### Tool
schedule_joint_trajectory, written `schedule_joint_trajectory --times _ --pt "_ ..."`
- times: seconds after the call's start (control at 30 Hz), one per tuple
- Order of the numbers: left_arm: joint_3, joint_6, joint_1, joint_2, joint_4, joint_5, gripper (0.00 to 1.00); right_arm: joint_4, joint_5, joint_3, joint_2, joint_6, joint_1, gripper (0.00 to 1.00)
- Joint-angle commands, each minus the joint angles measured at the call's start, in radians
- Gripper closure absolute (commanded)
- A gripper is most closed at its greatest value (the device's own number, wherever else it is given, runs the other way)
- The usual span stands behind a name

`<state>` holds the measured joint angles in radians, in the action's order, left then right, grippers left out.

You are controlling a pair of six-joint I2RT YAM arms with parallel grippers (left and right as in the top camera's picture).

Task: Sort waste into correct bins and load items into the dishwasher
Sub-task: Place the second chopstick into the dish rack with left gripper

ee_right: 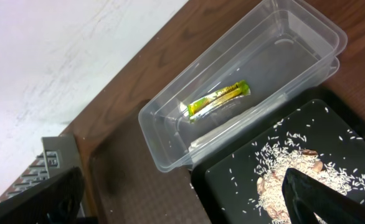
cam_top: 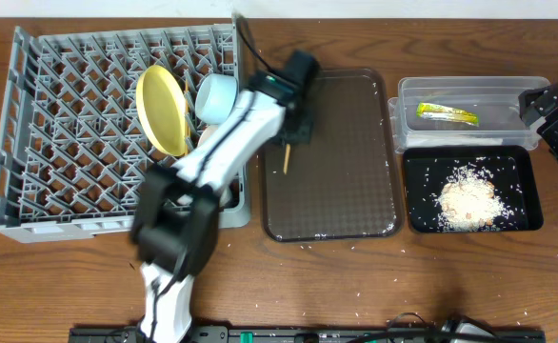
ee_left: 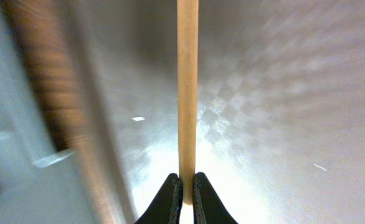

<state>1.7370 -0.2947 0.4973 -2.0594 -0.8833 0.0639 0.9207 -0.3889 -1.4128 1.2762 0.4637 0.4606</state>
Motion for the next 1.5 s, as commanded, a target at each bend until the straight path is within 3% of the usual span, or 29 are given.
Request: schedule_joint_trajectory --times 0.0,0.23,0.37,0.53,0.57,0.6,0.67,0.87,1.0,1.23,1.37,1.47 --pt "0.020 0.068 -0.070 0.200 -0.071 -0.084 0.93 0.001 -0.003 -0.014 0.002 0.003 0.004 0.01" --pt "-0.002 0.160 -0.246 0.253 -0.203 -0.242 0.93 0.001 -0.003 -0.014 0.002 0.003 0.004 0.01" --pt "-0.056 0.262 -0.364 0.203 -0.139 -0.245 0.93 0.001 -0.003 -0.014 0.002 0.003 0.004 0.01" --pt "-0.056 0.266 -0.430 0.122 -0.113 -0.245 0.91 0.001 -0.003 -0.014 0.002 0.003 0.004 0.01" --pt "-0.056 0.266 -0.438 0.113 -0.111 -0.245 0.83 0.000 -0.003 -0.014 0.002 0.003 0.004 0.01" --pt "-0.056 0.265 -0.448 0.100 -0.111 -0.244 0.64 0.000 -0.003 -0.014 0.002 0.003 0.004 0.01" --pt "-0.056 0.265 -0.454 0.095 -0.116 -0.244 0.48 0.001 -0.003 -0.014 0.002 0.003 0.004 0.01" --pt "-0.056 0.229 -0.455 0.152 -0.196 -0.229 0.43 0.001 -0.003 -0.014 0.002 0.003 0.004 0.01" --pt "-0.056 0.204 -0.454 0.322 -0.288 -0.222 0.38 0.001 -0.003 -0.014 0.002 0.003 0.004 0.01" --pt "-0.056 0.204 -0.445 0.530 -0.319 0.012 0.32 0.001 -0.003 -0.014 0.002 0.003 0.004 0.01" --pt "-0.056 0.203 -0.444 0.584 -0.356 0.172 0.18 0.000 -0.003 -0.014 0.002 0.003 0.004 0.01" --pt "-0.056 0.069 -0.444 0.644 -0.381 0.290 0.17 0.001 -0.003 -0.014 0.002 0.003 0.004 0.01"
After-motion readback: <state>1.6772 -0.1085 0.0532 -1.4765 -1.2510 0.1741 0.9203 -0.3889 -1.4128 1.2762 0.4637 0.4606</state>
